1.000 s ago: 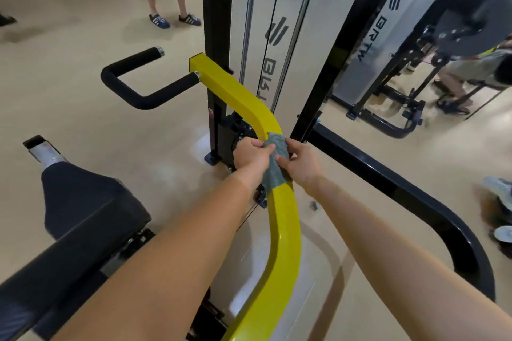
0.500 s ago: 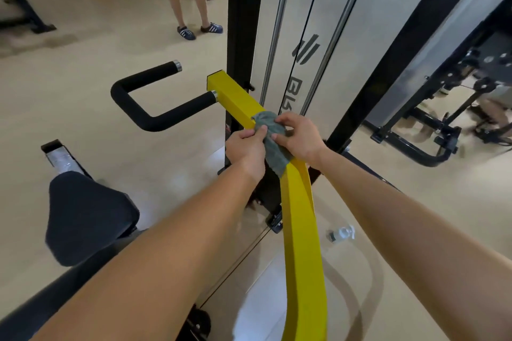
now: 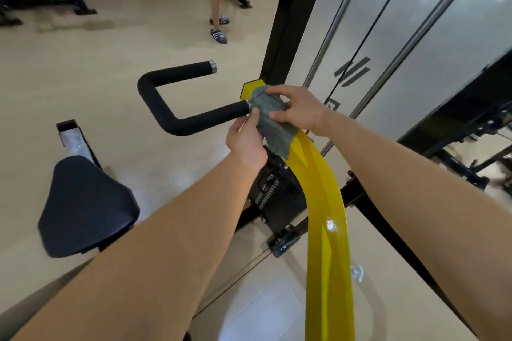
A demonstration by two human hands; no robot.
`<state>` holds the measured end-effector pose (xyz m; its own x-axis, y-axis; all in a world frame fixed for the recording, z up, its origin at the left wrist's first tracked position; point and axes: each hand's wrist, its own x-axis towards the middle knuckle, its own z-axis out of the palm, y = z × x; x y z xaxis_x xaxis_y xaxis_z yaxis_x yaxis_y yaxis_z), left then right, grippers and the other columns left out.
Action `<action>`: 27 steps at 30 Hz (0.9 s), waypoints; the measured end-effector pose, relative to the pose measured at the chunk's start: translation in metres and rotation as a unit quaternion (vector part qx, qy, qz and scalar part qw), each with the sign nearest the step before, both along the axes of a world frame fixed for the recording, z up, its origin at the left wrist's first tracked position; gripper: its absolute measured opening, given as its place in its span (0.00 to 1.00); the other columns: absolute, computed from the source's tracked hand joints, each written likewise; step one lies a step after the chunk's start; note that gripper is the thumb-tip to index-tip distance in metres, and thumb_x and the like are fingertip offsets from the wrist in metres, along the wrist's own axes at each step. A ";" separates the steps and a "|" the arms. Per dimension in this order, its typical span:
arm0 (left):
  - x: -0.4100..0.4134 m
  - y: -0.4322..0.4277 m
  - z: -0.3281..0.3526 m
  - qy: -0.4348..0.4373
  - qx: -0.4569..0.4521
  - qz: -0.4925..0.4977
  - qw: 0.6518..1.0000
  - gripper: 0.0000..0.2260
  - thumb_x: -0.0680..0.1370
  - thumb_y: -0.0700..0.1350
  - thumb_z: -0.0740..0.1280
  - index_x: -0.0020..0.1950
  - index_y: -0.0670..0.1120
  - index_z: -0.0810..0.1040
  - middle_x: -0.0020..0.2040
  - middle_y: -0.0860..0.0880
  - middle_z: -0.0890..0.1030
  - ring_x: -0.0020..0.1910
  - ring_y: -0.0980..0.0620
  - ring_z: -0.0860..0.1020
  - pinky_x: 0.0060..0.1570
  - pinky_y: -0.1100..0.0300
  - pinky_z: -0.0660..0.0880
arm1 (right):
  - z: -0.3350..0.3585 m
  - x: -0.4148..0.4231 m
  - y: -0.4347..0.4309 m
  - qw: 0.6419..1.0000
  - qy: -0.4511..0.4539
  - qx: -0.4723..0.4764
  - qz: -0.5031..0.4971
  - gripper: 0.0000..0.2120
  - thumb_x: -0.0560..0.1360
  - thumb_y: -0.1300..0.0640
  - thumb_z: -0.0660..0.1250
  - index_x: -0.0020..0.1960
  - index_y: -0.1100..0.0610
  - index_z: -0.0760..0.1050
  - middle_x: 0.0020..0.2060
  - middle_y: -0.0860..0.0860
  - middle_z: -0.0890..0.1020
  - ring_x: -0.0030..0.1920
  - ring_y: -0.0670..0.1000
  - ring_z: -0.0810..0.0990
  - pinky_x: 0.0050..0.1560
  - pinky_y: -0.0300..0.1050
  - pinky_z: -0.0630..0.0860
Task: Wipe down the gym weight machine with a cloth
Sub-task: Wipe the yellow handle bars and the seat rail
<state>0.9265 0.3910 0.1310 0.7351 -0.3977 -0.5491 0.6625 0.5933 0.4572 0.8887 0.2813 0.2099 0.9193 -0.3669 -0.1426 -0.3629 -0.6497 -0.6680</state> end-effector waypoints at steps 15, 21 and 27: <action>-0.037 0.002 -0.022 -0.051 0.014 -0.130 0.990 0.17 0.81 0.47 0.69 0.69 0.43 0.77 0.61 0.42 0.83 0.57 0.44 0.84 0.47 0.52 0.84 | -0.011 -0.061 0.000 0.999 0.003 0.039 0.008 0.30 0.79 0.56 0.71 0.77 0.48 0.66 0.70 0.47 0.73 0.66 0.41 0.69 0.63 0.35 0.68; -0.087 0.024 -0.022 -0.092 0.031 -0.228 0.969 0.14 0.81 0.42 0.69 0.67 0.42 0.78 0.61 0.41 0.84 0.58 0.44 0.84 0.51 0.52 0.83 | -0.018 -0.125 0.005 0.998 0.020 0.063 -0.017 0.33 0.77 0.57 0.73 0.78 0.49 0.65 0.72 0.47 0.73 0.69 0.44 0.71 0.70 0.41 0.70; -0.134 0.037 -0.024 -0.103 0.101 -0.260 0.955 0.20 0.77 0.38 0.73 0.68 0.37 0.76 0.62 0.40 0.83 0.60 0.42 0.82 0.61 0.43 0.79 | -0.024 -0.198 0.030 0.992 -0.002 0.109 -0.069 0.33 0.78 0.57 0.72 0.79 0.51 0.63 0.70 0.49 0.73 0.66 0.46 0.74 0.64 0.45 0.77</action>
